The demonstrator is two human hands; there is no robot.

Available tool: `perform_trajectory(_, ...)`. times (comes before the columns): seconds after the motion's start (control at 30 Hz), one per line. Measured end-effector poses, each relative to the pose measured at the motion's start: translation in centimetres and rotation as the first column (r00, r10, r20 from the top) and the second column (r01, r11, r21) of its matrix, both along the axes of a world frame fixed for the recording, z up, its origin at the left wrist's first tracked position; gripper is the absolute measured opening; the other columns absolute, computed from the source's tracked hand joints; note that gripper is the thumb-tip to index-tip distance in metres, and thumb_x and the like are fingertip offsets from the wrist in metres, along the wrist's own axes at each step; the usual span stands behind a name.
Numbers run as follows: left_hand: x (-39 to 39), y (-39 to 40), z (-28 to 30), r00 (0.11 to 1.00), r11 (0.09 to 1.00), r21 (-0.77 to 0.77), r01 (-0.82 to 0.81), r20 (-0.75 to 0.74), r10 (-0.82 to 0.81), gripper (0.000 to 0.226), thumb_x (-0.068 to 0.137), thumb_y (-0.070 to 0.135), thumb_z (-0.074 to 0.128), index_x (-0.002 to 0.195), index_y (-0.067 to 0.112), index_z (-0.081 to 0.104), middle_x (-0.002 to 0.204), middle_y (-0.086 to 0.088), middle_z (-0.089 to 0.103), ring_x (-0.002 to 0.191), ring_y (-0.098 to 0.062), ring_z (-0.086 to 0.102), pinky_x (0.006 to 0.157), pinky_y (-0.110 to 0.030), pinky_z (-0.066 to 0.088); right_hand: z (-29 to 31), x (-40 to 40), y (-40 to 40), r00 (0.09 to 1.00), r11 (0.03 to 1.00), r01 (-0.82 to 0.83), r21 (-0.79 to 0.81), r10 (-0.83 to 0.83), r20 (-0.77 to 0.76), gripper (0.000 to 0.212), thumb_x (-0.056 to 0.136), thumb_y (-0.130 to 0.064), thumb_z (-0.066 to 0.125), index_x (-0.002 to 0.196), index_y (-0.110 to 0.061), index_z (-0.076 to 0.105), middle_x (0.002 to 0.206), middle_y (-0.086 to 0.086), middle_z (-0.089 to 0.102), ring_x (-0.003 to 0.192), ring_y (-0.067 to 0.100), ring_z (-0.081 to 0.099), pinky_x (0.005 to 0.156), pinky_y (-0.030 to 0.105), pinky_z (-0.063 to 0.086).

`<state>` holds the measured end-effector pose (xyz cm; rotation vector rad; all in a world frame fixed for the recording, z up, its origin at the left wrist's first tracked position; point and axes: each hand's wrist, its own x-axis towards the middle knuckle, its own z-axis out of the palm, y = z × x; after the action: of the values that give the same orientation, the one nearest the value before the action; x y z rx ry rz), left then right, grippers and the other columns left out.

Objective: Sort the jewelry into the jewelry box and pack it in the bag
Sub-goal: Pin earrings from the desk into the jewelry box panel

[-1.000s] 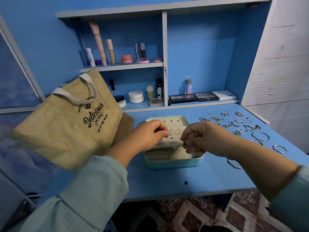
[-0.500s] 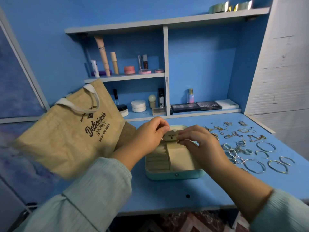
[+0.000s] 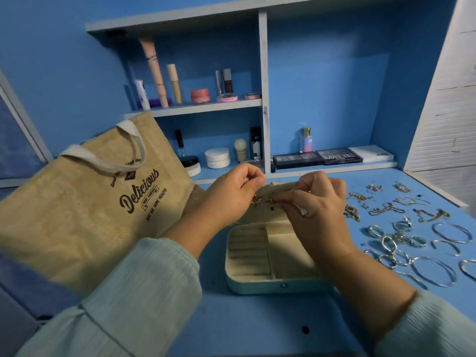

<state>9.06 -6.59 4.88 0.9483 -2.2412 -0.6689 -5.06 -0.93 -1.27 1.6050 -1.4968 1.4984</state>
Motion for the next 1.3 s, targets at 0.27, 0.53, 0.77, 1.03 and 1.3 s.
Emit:
perform_trajectory(0.27,-0.2,0.2,0.1,1.0,1.0,0.015,0.001,-0.012,-0.001,0.017,0.096,0.026,0.045,0.082,0.036,0.047,0.096,0.009,0.061,0.094,-0.01,0.057,0.076,-0.021,0.042,-0.3,0.0,0.0,0.999,0.999,0.033,0.043,-0.035,0.035,0.019,0.073,-0.037,0.059,0.076,-0.027,0.076,0.082,0.001,0.047,0.086,0.019,0.031,0.068,0.039,0.032)
perform_trajectory(0.53,0.0,0.8,0.0,1.0,1.0,0.026,0.01,0.011,-0.01,0.017,0.096,0.027,0.045,0.083,0.036,0.047,0.095,0.013,0.06,0.094,-0.008,0.057,0.076,-0.019,0.041,-0.3,0.5,0.5,0.995,0.998,0.036,0.053,-0.04,0.088,0.011,0.073,-0.032,0.065,0.075,-0.027,0.075,0.083,0.002,0.046,0.087,0.017,0.03,0.07,0.037,0.028)
perform_trajectory(0.77,0.2,1.8,0.0,1.0,0.999,0.045,-0.013,0.028,0.012,0.016,0.096,0.027,0.046,0.083,0.036,0.048,0.094,0.012,0.06,0.09,-0.006,0.057,0.079,-0.025,0.044,-0.5,0.7,0.8,0.982,0.99,0.112,0.082,-0.123,0.141,0.032,0.065,-0.028,0.071,0.094,-0.026,0.058,0.101,0.009,0.052,0.092,0.018,0.03,0.079,0.034,0.028)
perform_trajectory(1.03,0.4,1.8,1.1,0.989,0.994,0.103,-0.038,0.147,0.022,0.012,0.092,0.034,0.053,0.081,0.035,0.058,0.083,0.019,0.066,0.079,-0.01,0.058,0.069,-0.027,0.046,-0.1,-0.1,1.7,0.996,0.992,0.088,0.087,-0.089,0.013,0.021,0.062,-0.038,0.072,0.075,-0.023,0.067,0.093,-0.002,0.059,0.094,0.021,0.035,0.073,0.038,0.025)
perform_trajectory(1.3,-0.4,1.4,2.4,0.948,0.991,0.129,-0.017,0.319,-0.025,0.014,0.088,0.032,0.061,0.075,0.037,0.063,0.082,0.025,0.064,0.087,0.006,0.057,0.075,-0.011,0.041,-0.1,-0.7,2.4,0.987,0.995,0.065,0.078,-0.053,-0.152,0.025,0.072,-0.045,0.058,0.073,-0.022,0.067,0.089,-0.002,0.061,0.091,0.02,0.038,0.075,0.025,0.01)
